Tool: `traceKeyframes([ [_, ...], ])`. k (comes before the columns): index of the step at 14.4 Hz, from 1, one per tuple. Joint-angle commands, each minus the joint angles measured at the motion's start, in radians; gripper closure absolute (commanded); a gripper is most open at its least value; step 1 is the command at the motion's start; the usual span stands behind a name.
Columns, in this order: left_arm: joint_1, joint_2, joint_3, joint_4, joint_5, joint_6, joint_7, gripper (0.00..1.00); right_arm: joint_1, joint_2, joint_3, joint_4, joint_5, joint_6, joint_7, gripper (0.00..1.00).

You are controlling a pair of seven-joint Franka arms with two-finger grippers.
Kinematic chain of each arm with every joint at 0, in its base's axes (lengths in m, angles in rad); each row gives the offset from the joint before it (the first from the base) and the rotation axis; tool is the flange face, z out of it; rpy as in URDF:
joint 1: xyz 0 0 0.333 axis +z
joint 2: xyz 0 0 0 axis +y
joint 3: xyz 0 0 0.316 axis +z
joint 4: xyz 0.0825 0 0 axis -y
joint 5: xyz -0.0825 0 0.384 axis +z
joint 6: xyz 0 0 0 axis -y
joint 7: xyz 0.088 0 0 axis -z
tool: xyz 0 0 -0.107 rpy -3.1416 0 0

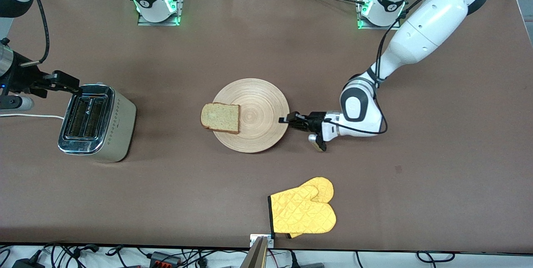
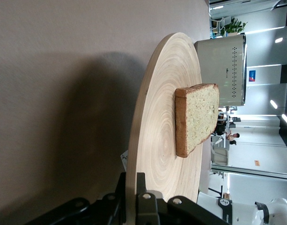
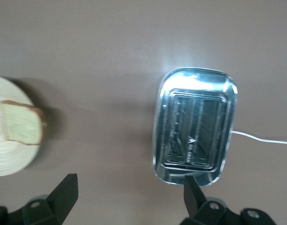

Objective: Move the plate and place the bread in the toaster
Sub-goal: 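Release the plate with the left gripper while the right gripper approaches the bread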

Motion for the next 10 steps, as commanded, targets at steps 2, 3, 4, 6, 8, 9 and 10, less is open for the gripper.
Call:
traceKeyframes([
  [2,-0.046,0.046,0.006,0.017,-0.133,0.022,0.146,0.99,0.003,0.014,0.009,-0.005,0.047,-0.042,0.002,0.0],
  [3,-0.048,0.05,0.009,0.017,-0.134,0.024,0.148,0.98,0.009,0.02,0.01,0.001,0.053,-0.11,0.012,0.0],
  [4,-0.046,0.049,0.009,0.017,-0.134,0.022,0.136,0.93,0.033,0.017,0.01,0.001,0.073,-0.143,0.015,0.0],
  [6,-0.039,0.04,0.011,0.017,-0.129,0.024,0.131,0.25,0.056,0.029,0.012,-0.005,0.084,-0.172,0.012,0.0],
  [8,-0.02,0.018,0.014,0.013,-0.121,0.019,0.13,0.0,0.096,0.034,0.01,-0.005,0.088,-0.21,0.012,0.0],
  [9,-0.007,0.009,0.018,0.01,-0.115,0.01,0.13,0.0,0.105,0.055,0.012,-0.004,0.095,-0.214,0.013,0.0],
  [10,0.013,0.001,0.02,0.007,-0.097,-0.001,0.13,0.0,0.115,0.066,0.012,-0.005,0.098,-0.214,0.013,0.0],
])
